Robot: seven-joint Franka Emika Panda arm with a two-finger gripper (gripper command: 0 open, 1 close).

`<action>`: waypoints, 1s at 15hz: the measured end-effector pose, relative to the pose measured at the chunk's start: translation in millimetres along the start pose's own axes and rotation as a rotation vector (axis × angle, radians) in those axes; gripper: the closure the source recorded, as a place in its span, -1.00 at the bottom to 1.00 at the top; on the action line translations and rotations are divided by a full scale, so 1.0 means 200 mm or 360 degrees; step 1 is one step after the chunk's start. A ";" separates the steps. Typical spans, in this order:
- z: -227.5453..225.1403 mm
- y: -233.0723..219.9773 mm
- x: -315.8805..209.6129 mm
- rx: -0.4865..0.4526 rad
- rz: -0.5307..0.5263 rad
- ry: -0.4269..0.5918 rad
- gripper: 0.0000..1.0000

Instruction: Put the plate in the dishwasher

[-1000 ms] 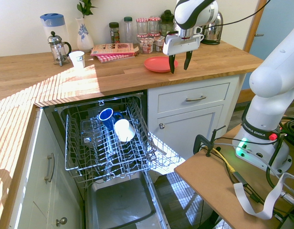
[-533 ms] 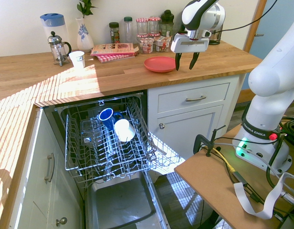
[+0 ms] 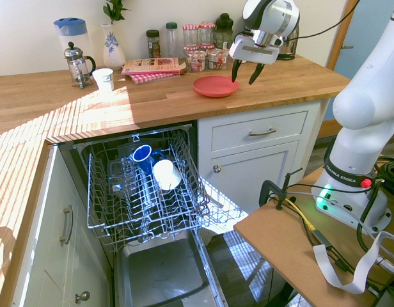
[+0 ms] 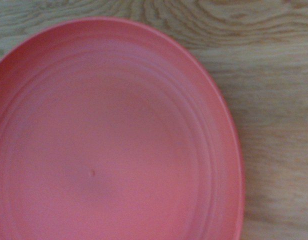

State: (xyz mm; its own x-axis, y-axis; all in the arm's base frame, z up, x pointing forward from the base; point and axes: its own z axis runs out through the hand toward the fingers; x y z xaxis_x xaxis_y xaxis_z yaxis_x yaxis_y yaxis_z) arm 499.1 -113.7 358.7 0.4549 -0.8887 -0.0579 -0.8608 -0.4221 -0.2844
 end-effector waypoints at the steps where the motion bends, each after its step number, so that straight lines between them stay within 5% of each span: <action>1: 0.03 -0.03 0.03 0.0007 0.0007 -0.0009 1.00; 8: 0.18 -0.08 0.07 0.0241 -0.0002 -0.0104 1.00; 15: 0.24 -0.10 0.09 0.0308 -0.0008 -0.0142 1.00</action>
State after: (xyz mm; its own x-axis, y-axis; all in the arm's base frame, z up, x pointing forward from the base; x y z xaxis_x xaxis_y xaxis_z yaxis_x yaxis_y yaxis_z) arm 535.8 -112.1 317.9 0.4849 -0.8636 -0.1377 -0.8023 -0.3767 -0.4630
